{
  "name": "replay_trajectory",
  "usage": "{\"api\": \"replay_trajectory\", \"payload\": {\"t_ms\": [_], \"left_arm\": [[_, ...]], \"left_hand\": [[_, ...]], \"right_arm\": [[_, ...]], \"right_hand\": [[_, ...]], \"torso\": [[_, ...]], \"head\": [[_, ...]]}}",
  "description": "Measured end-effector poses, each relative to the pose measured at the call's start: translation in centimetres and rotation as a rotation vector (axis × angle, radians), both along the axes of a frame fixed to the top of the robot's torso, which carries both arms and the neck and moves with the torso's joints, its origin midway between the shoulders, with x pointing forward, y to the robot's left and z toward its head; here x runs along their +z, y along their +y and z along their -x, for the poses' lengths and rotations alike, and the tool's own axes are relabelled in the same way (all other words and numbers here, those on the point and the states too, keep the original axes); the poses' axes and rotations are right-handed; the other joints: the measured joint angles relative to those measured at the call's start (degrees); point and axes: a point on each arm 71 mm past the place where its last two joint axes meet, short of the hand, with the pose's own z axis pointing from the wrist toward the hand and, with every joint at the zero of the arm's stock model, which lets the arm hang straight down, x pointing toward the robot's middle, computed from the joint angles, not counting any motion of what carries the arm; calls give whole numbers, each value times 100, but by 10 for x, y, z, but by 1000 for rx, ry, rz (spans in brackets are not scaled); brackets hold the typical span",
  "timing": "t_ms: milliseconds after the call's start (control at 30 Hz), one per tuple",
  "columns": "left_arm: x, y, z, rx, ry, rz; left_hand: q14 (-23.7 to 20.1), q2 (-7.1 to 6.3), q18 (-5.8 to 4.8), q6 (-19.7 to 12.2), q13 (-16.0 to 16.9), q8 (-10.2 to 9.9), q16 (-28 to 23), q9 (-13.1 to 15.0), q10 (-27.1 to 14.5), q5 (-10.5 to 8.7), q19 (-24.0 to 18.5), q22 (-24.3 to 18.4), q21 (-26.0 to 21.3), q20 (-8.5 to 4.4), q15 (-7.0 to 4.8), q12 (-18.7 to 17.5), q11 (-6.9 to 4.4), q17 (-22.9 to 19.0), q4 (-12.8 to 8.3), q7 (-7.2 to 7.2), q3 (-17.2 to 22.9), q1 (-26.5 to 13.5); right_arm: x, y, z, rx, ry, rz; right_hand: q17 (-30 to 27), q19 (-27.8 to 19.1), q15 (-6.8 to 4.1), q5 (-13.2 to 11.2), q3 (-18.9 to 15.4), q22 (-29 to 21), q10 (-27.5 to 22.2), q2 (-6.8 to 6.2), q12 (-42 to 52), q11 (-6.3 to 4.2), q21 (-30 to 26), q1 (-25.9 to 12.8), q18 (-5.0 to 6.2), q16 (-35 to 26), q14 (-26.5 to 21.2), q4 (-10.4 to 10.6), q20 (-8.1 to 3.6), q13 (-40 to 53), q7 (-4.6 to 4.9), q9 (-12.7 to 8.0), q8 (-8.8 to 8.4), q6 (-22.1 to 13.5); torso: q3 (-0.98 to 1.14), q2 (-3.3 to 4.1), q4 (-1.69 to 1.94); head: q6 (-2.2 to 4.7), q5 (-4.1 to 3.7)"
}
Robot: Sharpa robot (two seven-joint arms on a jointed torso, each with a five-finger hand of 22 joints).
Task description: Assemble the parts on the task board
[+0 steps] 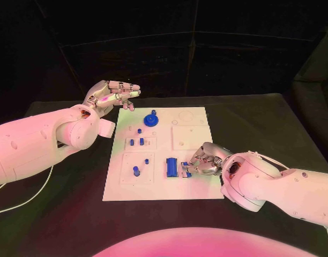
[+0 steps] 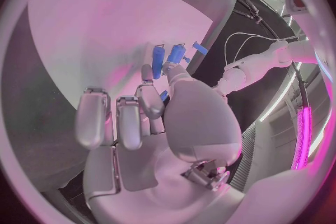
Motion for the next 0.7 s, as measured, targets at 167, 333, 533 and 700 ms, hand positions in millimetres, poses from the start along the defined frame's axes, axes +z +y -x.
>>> {"api": "replay_trajectory", "payload": {"t_ms": [167, 333, 533, 700], "left_arm": [[0, 0, 0, 0, 0, 0], [0, 0, 0, -1, 1, 0], [0, 0, 0, -1, 1, 0], [0, 0, 0, -1, 2, 0]], "left_hand": [[0, 0, 0, 0, 0, 0, 0, 0, 0, 0, 0, 0, 0, 0, 0, 0, 0, 0, 0, 0, 0, 0], [0, 0, 0, 0, 0, 0, 0, 0, 0, 0, 0, 0, 0, 0, 0, 0, 0, 0, 0, 0, 0, 0], [0, 0, 0, 0, 0, 0, 0, 0, 0, 0, 0, 0, 0, 0, 0, 0, 0, 0, 0, 0, 0, 0], [0, 0, 0, 0, 0, 0, 0, 0, 0, 0, 0, 0, 0, 0, 0, 0, 0, 0, 0, 0, 0, 0]], "right_arm": [[-1, 3, -1, -1, 0, 8], [-2, 5, -3, 0, 1, 20], [-4, 7, -4, 2, 4, 35], [-4, 8, -5, 3, 2, 44]], "right_hand": [[0, 0, 0, 0, 0, -1, 7, 0, 37, 7, 0, 0, 0, 0, 1, 0, 0, 36, -6, 10, 22, 6], [0, 0, -3, 0, 0, -1, 6, 0, 43, 7, 0, 0, 0, 0, -2, 0, 0, 41, -27, 20, 37, 27], [-1, 13, -20, 0, -16, 5, 6, 1, 43, 7, 0, -1, 1, 0, -20, 15, -13, 40, -25, 38, 38, 29], [-1, 21, -20, -236, -124, 10, 27, -21, 43, -14, 0, -173, 0, 0, -20, 123, -21, 40, -39, 82, 67, 76]], "torso": [[1, -2, -1], [1, -3, -5], [1, -5, -9], [1, -5, -10]], "head": [[0, 8], [-2, 14], [-10, 20], [-10, 20]]}}
